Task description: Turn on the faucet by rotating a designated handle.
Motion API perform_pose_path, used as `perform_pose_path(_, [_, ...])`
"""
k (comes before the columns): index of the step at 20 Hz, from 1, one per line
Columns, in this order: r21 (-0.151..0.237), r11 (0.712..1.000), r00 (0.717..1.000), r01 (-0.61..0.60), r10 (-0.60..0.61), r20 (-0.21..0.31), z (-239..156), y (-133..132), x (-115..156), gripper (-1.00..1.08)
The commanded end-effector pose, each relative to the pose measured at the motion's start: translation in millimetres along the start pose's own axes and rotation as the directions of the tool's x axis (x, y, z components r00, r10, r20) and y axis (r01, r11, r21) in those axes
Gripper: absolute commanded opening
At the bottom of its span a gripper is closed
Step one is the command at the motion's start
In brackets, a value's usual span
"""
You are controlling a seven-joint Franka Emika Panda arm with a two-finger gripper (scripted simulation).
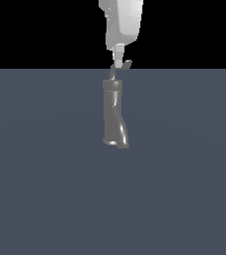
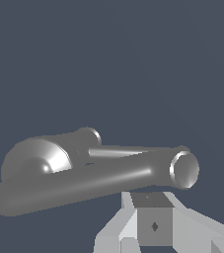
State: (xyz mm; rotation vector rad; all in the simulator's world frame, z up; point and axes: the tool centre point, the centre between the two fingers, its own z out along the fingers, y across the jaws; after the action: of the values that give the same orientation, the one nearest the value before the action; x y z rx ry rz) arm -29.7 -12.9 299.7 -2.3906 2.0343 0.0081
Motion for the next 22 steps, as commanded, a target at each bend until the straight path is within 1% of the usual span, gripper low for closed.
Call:
perform_pose_path(1, [0.001, 1.0, 1.0, -0.008, 0.008, -0.001, -0.1, -3.1, 8.7, -1.0])
perform_pose_path(22, [0.002, 0.999, 0.999, -0.035, 0.035, -0.004, -0.4, -32.3, 66.8, -1.0])
